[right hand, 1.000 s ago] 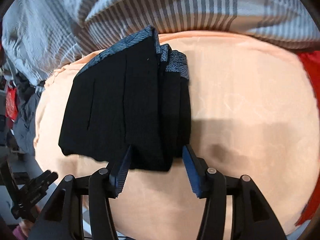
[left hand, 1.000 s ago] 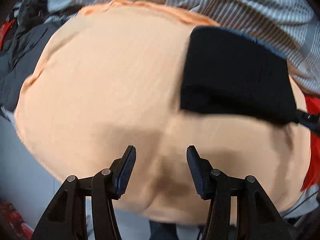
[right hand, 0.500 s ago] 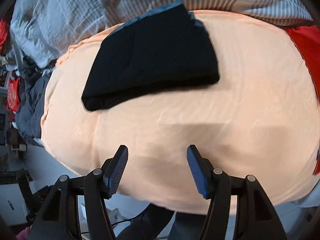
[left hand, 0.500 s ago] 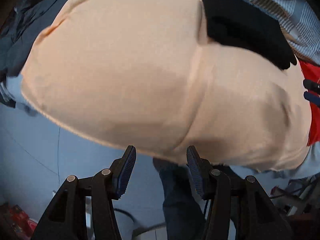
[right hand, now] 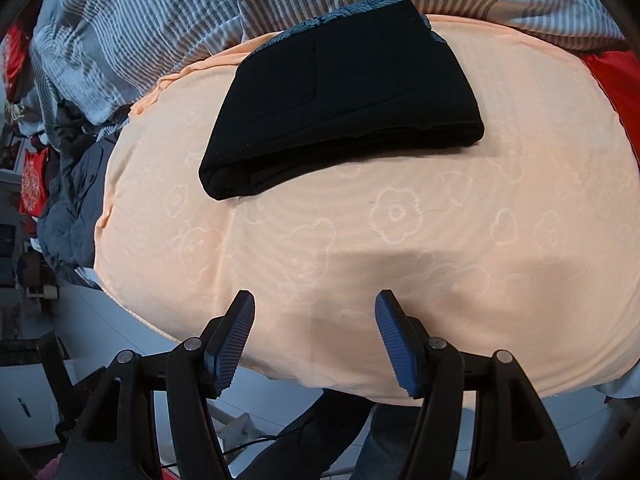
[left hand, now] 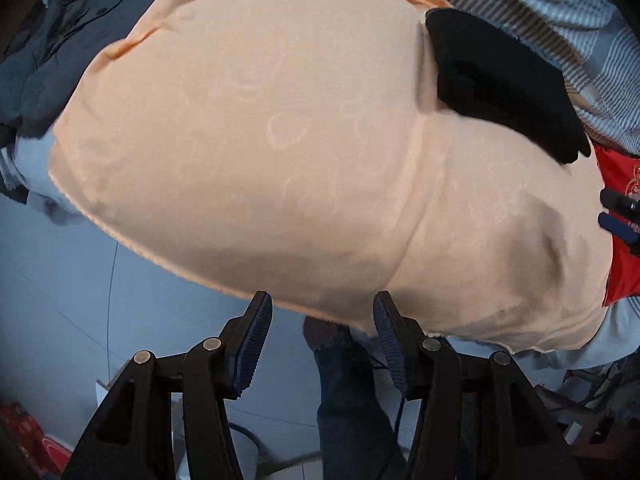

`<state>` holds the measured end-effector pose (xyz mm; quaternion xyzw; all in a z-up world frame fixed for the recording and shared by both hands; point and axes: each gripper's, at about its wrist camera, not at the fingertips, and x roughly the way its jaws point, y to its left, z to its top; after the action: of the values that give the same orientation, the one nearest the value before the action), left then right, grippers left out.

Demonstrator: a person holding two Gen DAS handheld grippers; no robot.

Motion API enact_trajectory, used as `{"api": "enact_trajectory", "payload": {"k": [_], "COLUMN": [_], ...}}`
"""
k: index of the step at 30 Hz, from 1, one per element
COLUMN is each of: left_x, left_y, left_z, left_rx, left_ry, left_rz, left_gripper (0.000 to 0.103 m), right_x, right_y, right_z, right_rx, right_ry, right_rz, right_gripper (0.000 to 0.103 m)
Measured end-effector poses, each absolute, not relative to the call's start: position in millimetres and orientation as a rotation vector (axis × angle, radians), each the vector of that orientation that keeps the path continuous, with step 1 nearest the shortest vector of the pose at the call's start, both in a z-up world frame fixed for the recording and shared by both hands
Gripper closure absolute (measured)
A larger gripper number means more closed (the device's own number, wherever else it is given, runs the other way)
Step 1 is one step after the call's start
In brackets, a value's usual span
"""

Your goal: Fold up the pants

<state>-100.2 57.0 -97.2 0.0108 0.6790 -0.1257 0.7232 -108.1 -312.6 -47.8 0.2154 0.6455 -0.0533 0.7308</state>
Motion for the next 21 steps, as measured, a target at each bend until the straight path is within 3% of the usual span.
{"api": "enact_trajectory", "payload": {"k": [6, 21], "left_x": [-73.9, -10.1], "left_y": [26.6, -76.8], "left_z": [-91.0, -84.4], "left_rx": [0.075, 0.196], "left_ry": [1.472, 1.448], "left_rz": [-0.316, -0.306], "left_gripper": [0.049, 0.049], "right_x": [-105.8, -62.8], "right_y": [-320.8, -394.0], "right_z": [-45.8, -51.1], "right_rx": [0.493, 0.54], "right_ry": [1.398, 1.391], "right_rz": [-0.118, -0.142], "right_gripper": [0.027, 0.027]}}
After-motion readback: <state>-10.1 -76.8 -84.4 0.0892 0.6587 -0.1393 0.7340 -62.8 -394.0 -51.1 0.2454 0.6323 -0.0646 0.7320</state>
